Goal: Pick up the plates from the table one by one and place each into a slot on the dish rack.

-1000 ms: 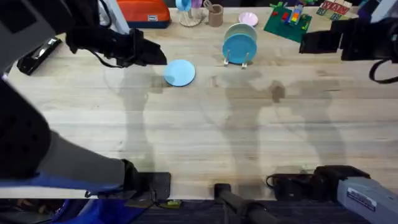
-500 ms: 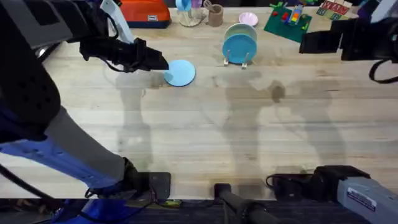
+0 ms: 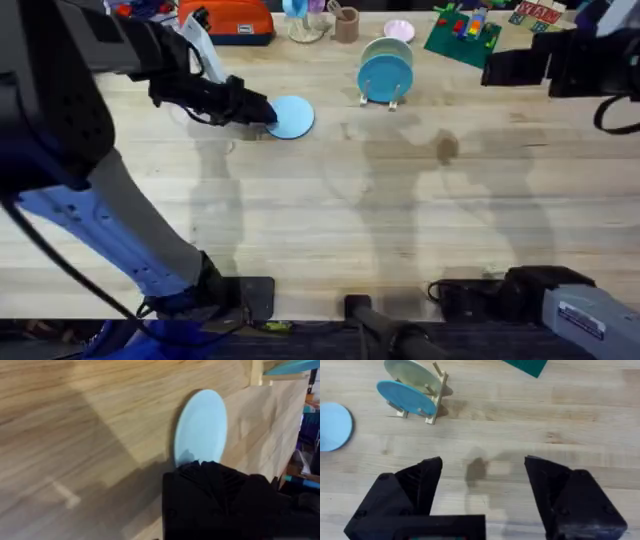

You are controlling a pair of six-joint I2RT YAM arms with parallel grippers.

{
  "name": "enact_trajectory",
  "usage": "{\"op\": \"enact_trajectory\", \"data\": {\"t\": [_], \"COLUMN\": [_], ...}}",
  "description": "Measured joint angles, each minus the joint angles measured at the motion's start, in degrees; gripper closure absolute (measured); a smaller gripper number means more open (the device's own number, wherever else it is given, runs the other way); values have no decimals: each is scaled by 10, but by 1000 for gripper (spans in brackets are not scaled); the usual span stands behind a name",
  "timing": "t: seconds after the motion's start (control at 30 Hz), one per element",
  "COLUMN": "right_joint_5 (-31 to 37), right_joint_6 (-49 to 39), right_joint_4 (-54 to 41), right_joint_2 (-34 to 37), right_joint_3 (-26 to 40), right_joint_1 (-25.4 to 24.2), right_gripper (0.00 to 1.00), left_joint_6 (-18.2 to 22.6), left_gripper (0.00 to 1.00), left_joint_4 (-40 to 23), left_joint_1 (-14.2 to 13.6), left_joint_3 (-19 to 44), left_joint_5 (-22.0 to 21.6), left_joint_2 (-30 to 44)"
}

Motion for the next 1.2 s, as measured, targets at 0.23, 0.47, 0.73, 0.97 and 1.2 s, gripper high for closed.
{"op": "enact_trajectory", "data": {"t": [0.23, 0.47, 0.73, 0.97, 1.2], "right_joint_5": [0, 0, 0, -6, -11], "right_joint_6": [0, 0, 0, 0, 9], "right_joint_4": [0, 0, 6, 7, 16], "right_joint_2": [0, 0, 0, 0, 0], "right_joint_3": [0, 0, 0, 0, 0], "right_joint_1": [0, 0, 0, 37, 126], "right_gripper": [8, 7, 8, 8, 8], "left_joint_6": [2, 2, 2, 2, 2], "left_gripper": [960, 959, 960, 960, 960], "left_joint_4": [8, 7, 6, 6, 6], "left_joint_1": [-1, -1, -1, -1, -1], "left_joint_3": [1, 2, 2, 2, 2], "left_joint_5": [30, 44, 43, 43, 43], "left_joint_2": [30, 37, 37, 37, 37]}}
